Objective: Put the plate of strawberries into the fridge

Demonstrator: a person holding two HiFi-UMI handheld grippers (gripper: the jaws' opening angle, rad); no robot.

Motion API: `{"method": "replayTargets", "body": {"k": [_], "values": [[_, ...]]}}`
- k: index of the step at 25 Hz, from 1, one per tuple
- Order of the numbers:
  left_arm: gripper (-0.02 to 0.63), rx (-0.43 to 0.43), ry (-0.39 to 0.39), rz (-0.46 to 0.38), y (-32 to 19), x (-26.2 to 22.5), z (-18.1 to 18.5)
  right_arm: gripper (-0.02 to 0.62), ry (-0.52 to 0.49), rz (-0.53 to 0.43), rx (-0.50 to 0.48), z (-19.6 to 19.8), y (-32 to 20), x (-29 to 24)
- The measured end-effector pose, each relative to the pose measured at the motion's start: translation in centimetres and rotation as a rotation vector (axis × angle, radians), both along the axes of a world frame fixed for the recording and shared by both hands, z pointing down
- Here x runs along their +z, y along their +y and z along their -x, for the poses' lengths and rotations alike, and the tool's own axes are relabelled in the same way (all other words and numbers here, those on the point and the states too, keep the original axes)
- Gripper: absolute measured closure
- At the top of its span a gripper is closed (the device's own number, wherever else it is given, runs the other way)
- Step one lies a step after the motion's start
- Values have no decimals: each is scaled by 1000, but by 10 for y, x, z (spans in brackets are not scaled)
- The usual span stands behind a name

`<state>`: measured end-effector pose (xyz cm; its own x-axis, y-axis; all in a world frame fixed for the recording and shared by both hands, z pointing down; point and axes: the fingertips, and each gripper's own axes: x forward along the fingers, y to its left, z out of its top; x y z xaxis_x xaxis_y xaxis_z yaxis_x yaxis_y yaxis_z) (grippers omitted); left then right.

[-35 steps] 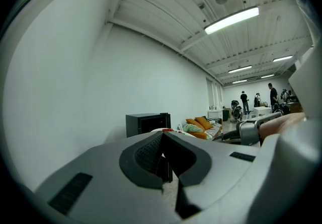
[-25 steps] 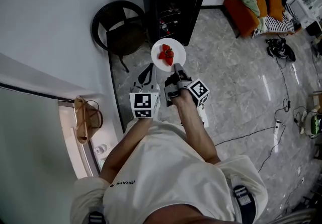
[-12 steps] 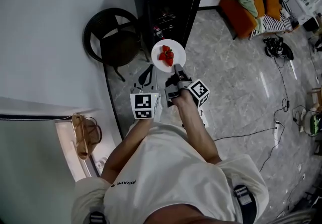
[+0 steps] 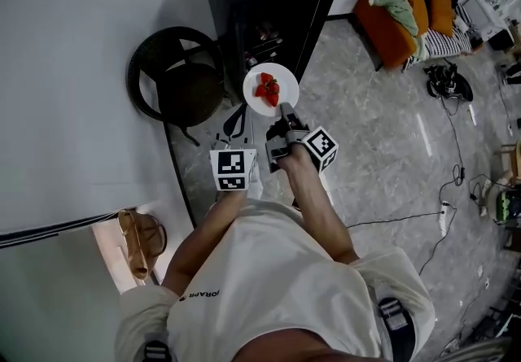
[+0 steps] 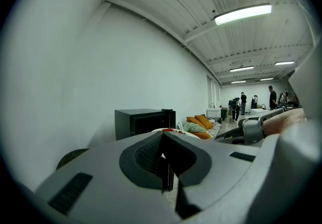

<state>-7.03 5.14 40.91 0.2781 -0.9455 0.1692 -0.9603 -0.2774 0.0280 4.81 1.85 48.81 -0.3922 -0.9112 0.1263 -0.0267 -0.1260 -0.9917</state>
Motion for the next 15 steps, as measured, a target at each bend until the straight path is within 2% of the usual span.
{"method": "replayTargets", "body": {"k": [7,12,15], "values": [[604,36,-14,-2,-69,-7,9,575,10,10,31,9,-62,-6],[604,74,-18,10,-148,-9,8,574,17,20,72,4,-136,-8],[604,80,-13,12,-170,-11,7,575,22,26,79,2,-158,-8]]}}
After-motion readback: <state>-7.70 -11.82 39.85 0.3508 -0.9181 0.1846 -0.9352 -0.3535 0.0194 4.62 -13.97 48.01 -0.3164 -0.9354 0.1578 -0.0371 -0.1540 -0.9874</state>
